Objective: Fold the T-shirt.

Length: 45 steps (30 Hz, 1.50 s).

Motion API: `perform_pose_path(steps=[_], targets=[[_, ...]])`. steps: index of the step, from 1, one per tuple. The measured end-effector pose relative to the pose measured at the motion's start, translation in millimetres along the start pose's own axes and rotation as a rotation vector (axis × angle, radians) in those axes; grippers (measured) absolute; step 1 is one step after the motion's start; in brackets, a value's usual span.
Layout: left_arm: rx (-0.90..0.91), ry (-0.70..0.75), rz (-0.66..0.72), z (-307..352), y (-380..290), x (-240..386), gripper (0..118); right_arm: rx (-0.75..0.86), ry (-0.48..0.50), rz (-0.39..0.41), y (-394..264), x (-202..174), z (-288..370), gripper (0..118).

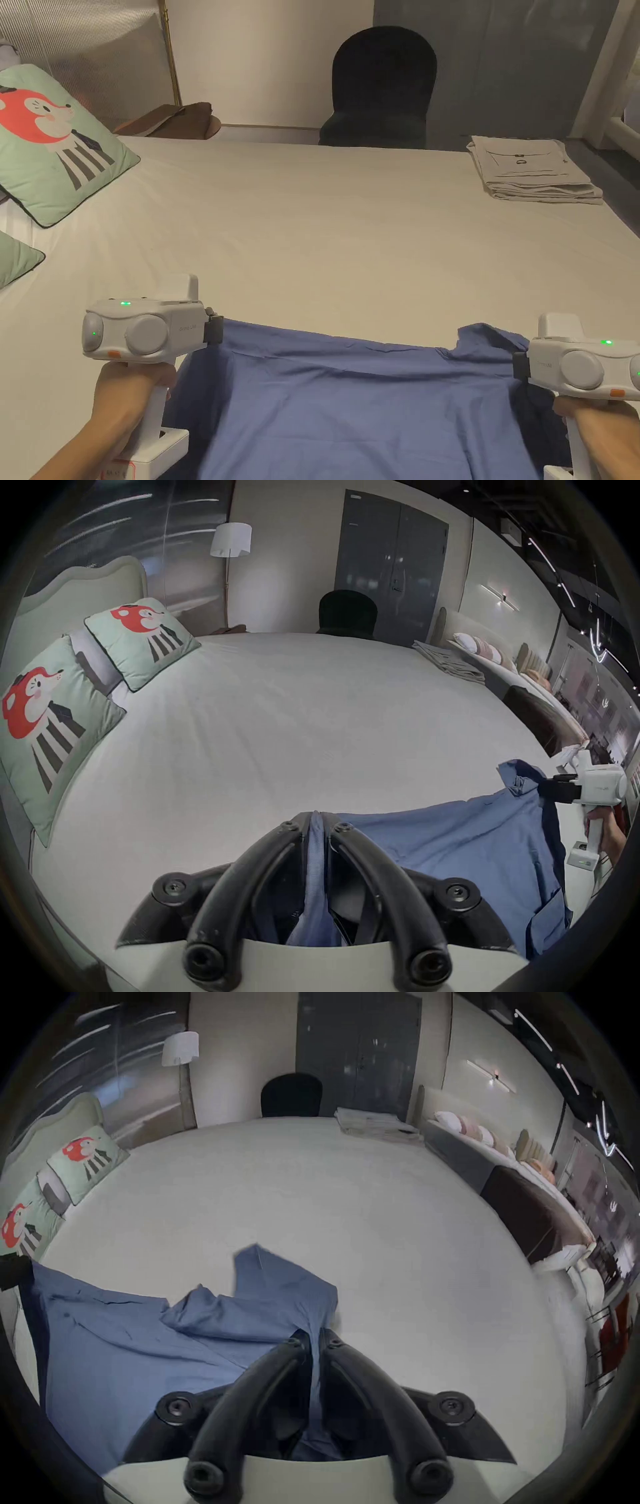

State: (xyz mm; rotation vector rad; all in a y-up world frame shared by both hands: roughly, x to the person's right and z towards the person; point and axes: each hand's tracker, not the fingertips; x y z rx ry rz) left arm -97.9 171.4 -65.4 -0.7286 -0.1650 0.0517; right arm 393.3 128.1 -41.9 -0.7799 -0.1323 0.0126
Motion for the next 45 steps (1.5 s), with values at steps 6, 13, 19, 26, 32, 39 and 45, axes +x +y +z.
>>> perform_pose_path(steps=[6, 13, 19, 26, 32, 39, 45], targets=[[0.109, 0.025, 0.006, 48, 29, -2, 2, 0.263, 0.011, 0.042, 45, 2, 88, 3], [0.333, 0.069, 0.011, 126, 110, 0, 2, 0.598, -0.079, 0.122, 117, -16, 190, 3], [0.517, 0.124, -0.037, 185, 188, 10, 2, 0.771, -0.078, 0.088, 184, -23, 250, 3], [0.634, 0.143, -0.002, 204, 264, 11, 2, 0.848, -0.042, 0.033, 257, -20, 265, 3], [0.663, 0.171, -0.018, 178, 299, 7, 2, 0.886, -0.03, 0.013, 291, -21, 256, 3], [0.643, 0.155, -0.03, 128, 292, 1, 2, 0.876, -0.011, 0.039, 290, -13, 224, 3], [0.544, 0.154, -0.039, 73, 248, -5, 2, 0.755, -0.009, 0.031, 254, -18, 166, 3]])
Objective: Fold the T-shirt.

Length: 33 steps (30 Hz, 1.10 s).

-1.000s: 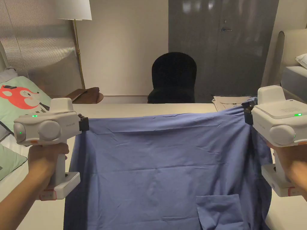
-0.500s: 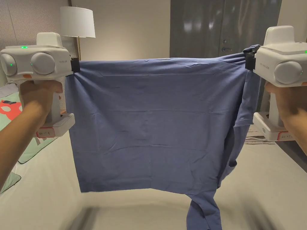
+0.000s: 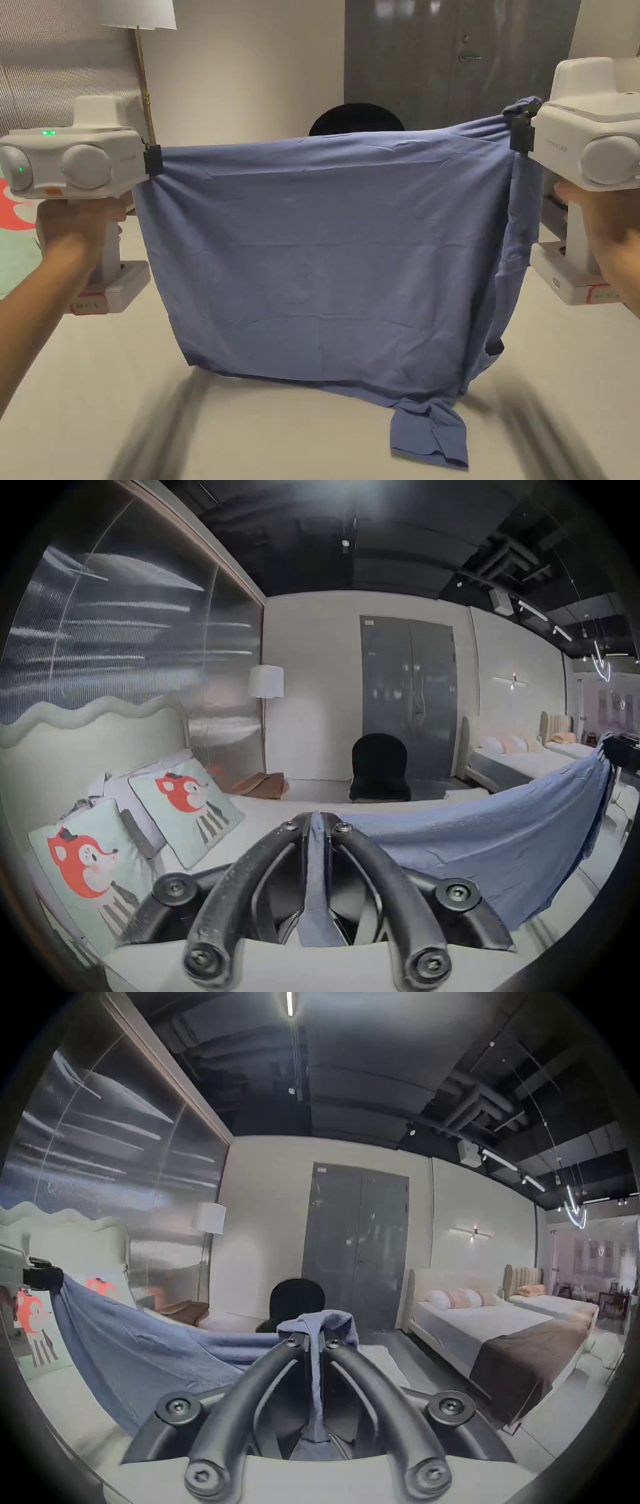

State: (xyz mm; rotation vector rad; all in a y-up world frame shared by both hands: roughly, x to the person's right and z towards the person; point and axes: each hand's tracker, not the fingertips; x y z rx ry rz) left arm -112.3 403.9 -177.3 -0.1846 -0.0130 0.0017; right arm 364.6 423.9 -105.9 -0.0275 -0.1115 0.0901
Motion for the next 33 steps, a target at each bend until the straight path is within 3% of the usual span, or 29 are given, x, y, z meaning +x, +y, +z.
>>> perform_pose_path(steps=[6, 12, 20, 24, 33], targets=[[-0.146, -0.007, 0.045, -4, -81, -2, 2, -0.159, 0.02, -0.024, -81, -5, 5, 3], [-0.251, -0.037, 0.077, 26, -156, -6, 2, -0.294, 0.043, -0.104, -159, -1, 39, 3], [-0.386, -0.073, 0.065, 92, -232, -17, 2, -0.424, 0.065, -0.169, -231, 14, 121, 3], [-0.43, -0.075, 0.064, 133, -258, -24, 2, -0.447, 0.08, -0.146, -247, 13, 176, 3], [-0.481, -0.085, 0.151, 247, -298, -37, 2, -0.494, 0.098, -0.204, -272, 14, 299, 3]])
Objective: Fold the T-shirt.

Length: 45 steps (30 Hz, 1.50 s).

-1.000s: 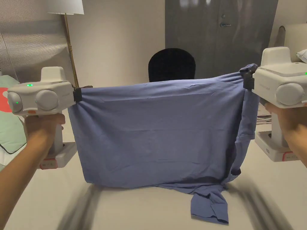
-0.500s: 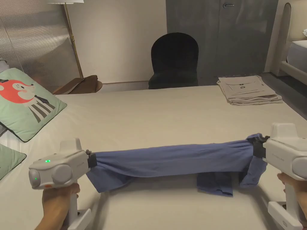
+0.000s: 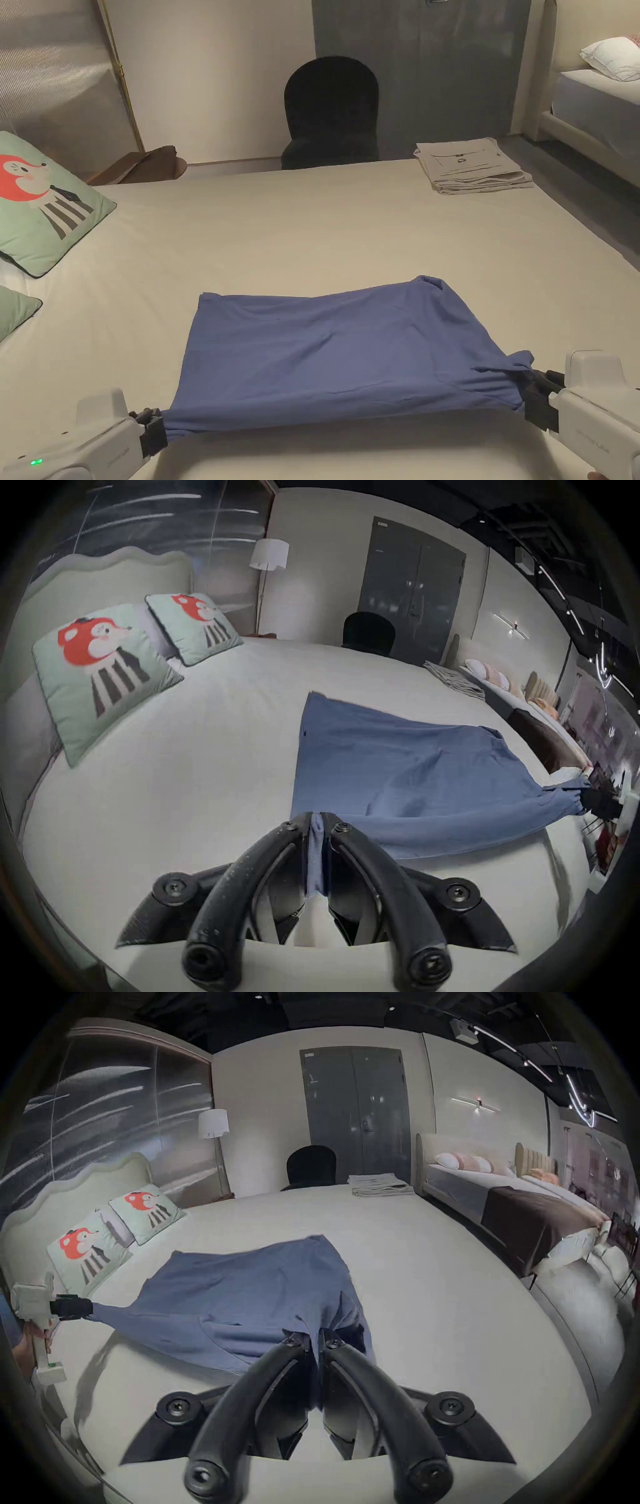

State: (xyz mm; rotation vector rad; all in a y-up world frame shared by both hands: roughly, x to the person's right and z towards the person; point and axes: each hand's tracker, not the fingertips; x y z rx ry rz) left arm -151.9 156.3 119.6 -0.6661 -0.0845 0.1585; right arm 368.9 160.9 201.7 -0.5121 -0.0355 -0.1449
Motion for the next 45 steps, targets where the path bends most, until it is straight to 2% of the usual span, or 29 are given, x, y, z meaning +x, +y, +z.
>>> perform_pose_path(steps=[3, 14, 21, 29, 30, 31, 32, 33, 34, 35, 36, 41, 45], targets=[[-0.029, -0.012, 0.045, 18, -24, -14, 2, -0.015, -0.002, -0.012, -27, -1, 25, 3], [-0.108, 0.013, 0.022, 62, -109, -29, 2, -0.135, -0.019, -0.079, -105, 7, 72, 3], [-0.138, 0.008, 0.072, 82, -130, -31, 2, -0.193, -0.026, -0.161, -138, 18, 85, 3], [-0.175, 0.046, -0.001, 74, -146, -25, 3, -0.237, -0.049, -0.174, -153, 14, 82, 3], [-0.168, 0.05, -0.004, 74, -145, -24, 7, -0.234, -0.052, -0.179, -151, 13, 84, 5], [-0.17, 0.051, -0.001, 75, -143, -23, 12, -0.24, -0.055, -0.181, -146, 10, 85, 8], [-0.174, 0.052, 0.007, 76, -140, -21, 25, -0.258, -0.058, -0.185, -139, 8, 86, 15], [-0.167, 0.045, 0.014, 78, -137, -19, 58, -0.26, -0.054, -0.188, -130, 4, 87, 37], [-0.154, 0.041, 0.023, 81, -133, -15, 84, -0.253, -0.059, -0.18, -122, -1, 89, 61], [-0.136, 0.041, 0.024, 82, -126, -9, 104, -0.205, -0.059, -0.148, -110, -8, 92, 84], [-0.098, 0.034, 0.022, 84, -119, -3, 111, -0.169, -0.056, -0.125, -99, -14, 93, 106], [0.103, -0.022, 0.027, 104, -74, 36, 109, 0.036, -0.036, -0.045, -48, -43, 99, 110], [0.278, -0.03, -0.04, 115, -49, 63, 109, 0.157, -0.058, 0.0, -23, -63, 103, 110]])
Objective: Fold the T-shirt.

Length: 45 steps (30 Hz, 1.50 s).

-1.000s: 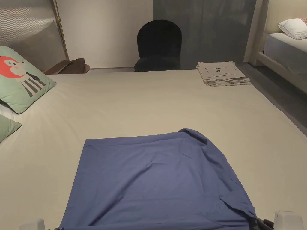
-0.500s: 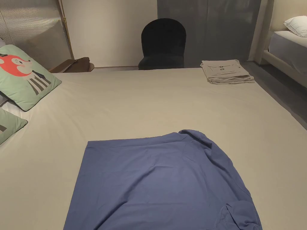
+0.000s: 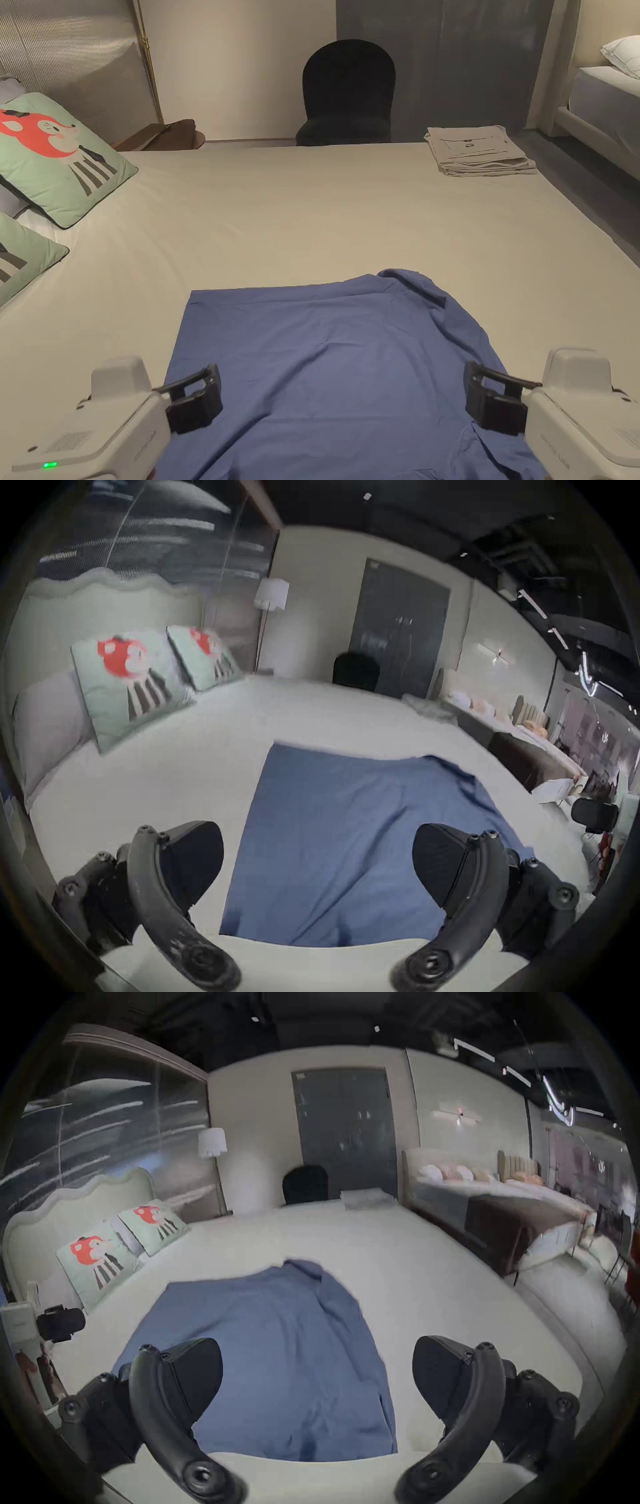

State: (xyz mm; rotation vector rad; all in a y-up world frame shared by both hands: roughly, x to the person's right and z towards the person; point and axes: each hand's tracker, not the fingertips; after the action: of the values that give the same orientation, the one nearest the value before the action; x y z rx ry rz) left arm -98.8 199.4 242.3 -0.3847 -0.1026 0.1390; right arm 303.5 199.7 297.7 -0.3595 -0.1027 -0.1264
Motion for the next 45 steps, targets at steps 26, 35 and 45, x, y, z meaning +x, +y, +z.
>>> perform_pose_path(steps=[26, 35, 45], targets=[[0.052, -0.004, -0.141, 8, -8, 21, 0, 0.249, -0.056, 0.142, 22, -34, 16, 0], [-0.24, 0.08, -0.128, 12, -65, -59, 0, 0.207, -0.044, 0.122, 10, -28, 13, 0], [-0.407, 0.109, -0.023, 5, -101, -76, 106, 0.142, -0.039, 0.106, -4, -29, 9, 0]])
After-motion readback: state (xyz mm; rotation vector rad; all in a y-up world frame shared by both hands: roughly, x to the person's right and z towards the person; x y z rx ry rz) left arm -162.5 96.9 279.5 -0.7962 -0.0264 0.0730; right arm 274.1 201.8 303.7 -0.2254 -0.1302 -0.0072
